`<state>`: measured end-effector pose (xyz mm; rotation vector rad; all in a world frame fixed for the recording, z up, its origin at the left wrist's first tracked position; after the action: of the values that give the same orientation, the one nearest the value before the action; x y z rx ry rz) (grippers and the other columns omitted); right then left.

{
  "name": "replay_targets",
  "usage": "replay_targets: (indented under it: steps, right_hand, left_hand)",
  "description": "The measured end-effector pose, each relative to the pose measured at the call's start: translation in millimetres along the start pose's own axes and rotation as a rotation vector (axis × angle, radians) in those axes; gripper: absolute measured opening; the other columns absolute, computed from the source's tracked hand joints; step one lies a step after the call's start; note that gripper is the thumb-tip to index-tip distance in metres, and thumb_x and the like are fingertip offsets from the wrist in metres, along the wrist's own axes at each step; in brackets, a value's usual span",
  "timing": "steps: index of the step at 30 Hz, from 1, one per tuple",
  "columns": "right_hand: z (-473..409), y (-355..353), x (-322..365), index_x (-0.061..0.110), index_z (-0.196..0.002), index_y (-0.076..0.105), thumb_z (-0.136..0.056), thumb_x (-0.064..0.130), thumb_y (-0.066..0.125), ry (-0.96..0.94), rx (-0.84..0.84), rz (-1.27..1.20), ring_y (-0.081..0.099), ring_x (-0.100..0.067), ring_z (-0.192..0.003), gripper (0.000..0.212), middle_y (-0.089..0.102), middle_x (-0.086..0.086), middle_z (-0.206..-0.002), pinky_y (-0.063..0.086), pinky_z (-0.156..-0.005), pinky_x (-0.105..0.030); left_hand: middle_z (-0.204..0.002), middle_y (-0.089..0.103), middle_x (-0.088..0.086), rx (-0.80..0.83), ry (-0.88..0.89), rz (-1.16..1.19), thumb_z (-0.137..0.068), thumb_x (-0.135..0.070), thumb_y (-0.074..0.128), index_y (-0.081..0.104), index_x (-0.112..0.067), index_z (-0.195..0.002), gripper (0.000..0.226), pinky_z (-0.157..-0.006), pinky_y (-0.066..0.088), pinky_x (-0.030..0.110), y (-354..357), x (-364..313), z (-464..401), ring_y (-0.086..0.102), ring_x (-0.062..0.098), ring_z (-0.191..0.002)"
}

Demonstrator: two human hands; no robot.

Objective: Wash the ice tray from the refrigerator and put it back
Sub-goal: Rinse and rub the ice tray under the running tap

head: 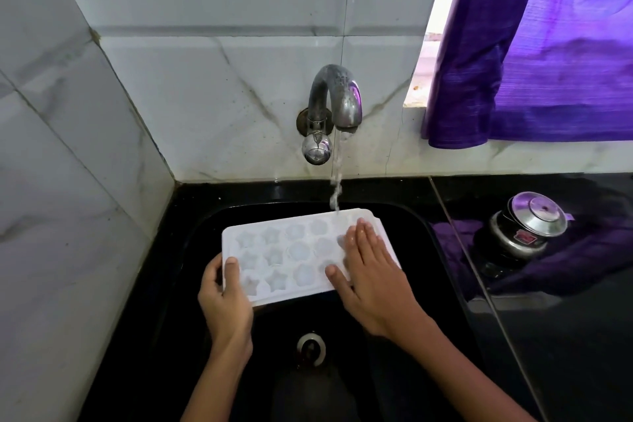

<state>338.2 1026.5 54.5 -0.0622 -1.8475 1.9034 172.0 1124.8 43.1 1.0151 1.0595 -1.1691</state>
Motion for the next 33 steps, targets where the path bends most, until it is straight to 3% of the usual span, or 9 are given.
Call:
replay_targets:
  steps: [2, 8, 15, 20, 22, 25, 28, 30, 33]
  right_hand:
    - [-9, 0, 11, 0.008, -0.147, -0.015, -0.084, 0.063, -0.003, -0.005, -0.039, -0.009, -0.027, -0.017, -0.141, 0.084, -0.026, -0.006, -0.152, -0.020, -0.112, -0.026]
    - [7, 7, 34, 0.011, -0.149, -0.008, -0.098, 0.050, 0.011, -0.272, -0.024, 0.003, -0.023, -0.013, -0.143, 0.066, -0.016, -0.003, -0.156, -0.015, -0.118, -0.030]
    - [-14, -4, 14, 0.009, -0.147, -0.013, -0.089, 0.057, 0.001, -0.038, -0.064, 0.030, -0.026, -0.016, -0.142, 0.077, -0.024, -0.005, -0.153, -0.020, -0.112, -0.026]
    - [-5, 6, 42, 0.011, -0.150, -0.006, -0.094, 0.045, 0.006, -0.292, -0.037, 0.042, -0.020, -0.014, -0.144, 0.066, -0.014, -0.004, -0.157, -0.016, -0.116, -0.029]
    - [3, 8, 35, 0.014, -0.150, -0.006, -0.094, 0.046, 0.004, -0.294, -0.036, 0.024, -0.021, -0.010, -0.143, 0.065, -0.016, 0.000, -0.156, -0.017, -0.116, -0.027]
    - [-1, 5, 15, 0.016, -0.148, -0.010, -0.087, 0.051, -0.006, -0.174, -0.070, 0.033, -0.023, -0.009, -0.142, 0.071, -0.019, 0.002, -0.154, -0.019, -0.112, -0.023]
    - [-15, 5, 14, 0.012, -0.149, -0.008, -0.084, 0.053, -0.005, -0.112, -0.082, 0.053, -0.024, -0.012, -0.140, 0.077, -0.019, 0.000, -0.152, -0.019, -0.111, -0.024]
    - [-21, 8, 25, 0.007, -0.150, 0.005, -0.090, 0.049, 0.004, -0.153, -0.092, 0.096, -0.009, -0.018, -0.145, 0.073, -0.004, -0.008, -0.157, -0.012, -0.115, -0.030]
    - [-14, 12, 35, 0.005, -0.141, 0.039, -0.099, 0.038, 0.018, -0.232, -0.128, 0.185, 0.030, -0.022, -0.140, 0.057, 0.037, -0.012, -0.149, 0.016, -0.118, -0.038]
  left_hand:
    - [-0.091, 0.063, 0.000, 0.040, 0.006, -0.012, -0.097, -0.018, 0.048, 0.056, -0.017, -0.107, 0.013, -0.048, 0.047, 0.010, 9, 3, 6, 0.059, 0.007, -0.074]
    - [-0.096, 0.063, 0.005, 0.024, 0.020, -0.001, -0.097, -0.018, 0.049, 0.057, -0.014, -0.112, 0.018, -0.057, 0.050, 0.018, 19, 2, 4, 0.062, 0.012, -0.079]
    - [-0.091, 0.063, -0.002, 0.074, -0.010, 0.024, -0.097, -0.019, 0.049, 0.057, -0.017, -0.108, 0.014, -0.055, 0.050, 0.014, 23, 8, 5, 0.061, 0.009, -0.077]
    - [-0.099, 0.067, 0.006, 0.114, -0.048, 0.078, -0.096, -0.018, 0.051, 0.060, -0.022, -0.100, 0.011, -0.059, 0.052, 0.014, 36, 13, 11, 0.064, 0.012, -0.080]
    - [-0.103, 0.067, 0.009, 0.091, -0.079, 0.109, -0.096, -0.020, 0.051, 0.060, -0.022, -0.099, 0.010, -0.065, 0.054, 0.021, 35, 14, 7, 0.065, 0.014, -0.082]
    - [-0.103, 0.068, 0.008, 0.097, -0.159, 0.163, -0.096, -0.026, 0.050, 0.060, -0.029, -0.091, 0.012, -0.081, 0.055, 0.043, 34, 16, 5, 0.066, 0.024, -0.092]
    - [-0.101, 0.069, 0.008, 0.142, -0.241, 0.190, -0.097, -0.028, 0.048, 0.062, -0.027, -0.092, 0.014, -0.085, 0.054, 0.050, 42, 20, 12, 0.066, 0.029, -0.096]
    - [-0.101, 0.070, 0.007, 0.177, -0.289, 0.192, -0.097, -0.027, 0.047, 0.063, -0.021, -0.102, 0.017, -0.082, 0.055, 0.044, 50, 21, 18, 0.066, 0.027, -0.095]
    - [-0.100, 0.070, 0.003, 0.215, -0.323, 0.176, -0.098, -0.027, 0.046, 0.063, -0.017, -0.110, 0.023, -0.060, 0.056, 0.023, 59, 23, 22, 0.067, 0.019, -0.092]
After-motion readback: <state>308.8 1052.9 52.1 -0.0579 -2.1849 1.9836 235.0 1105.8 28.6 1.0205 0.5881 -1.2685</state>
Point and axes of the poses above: each hand's wrist, its own z-axis away from the middle knuckle, its own y-axis out of the palm, x = y × z, the point moved 2 cm from there along -z, towards the middle knuckle
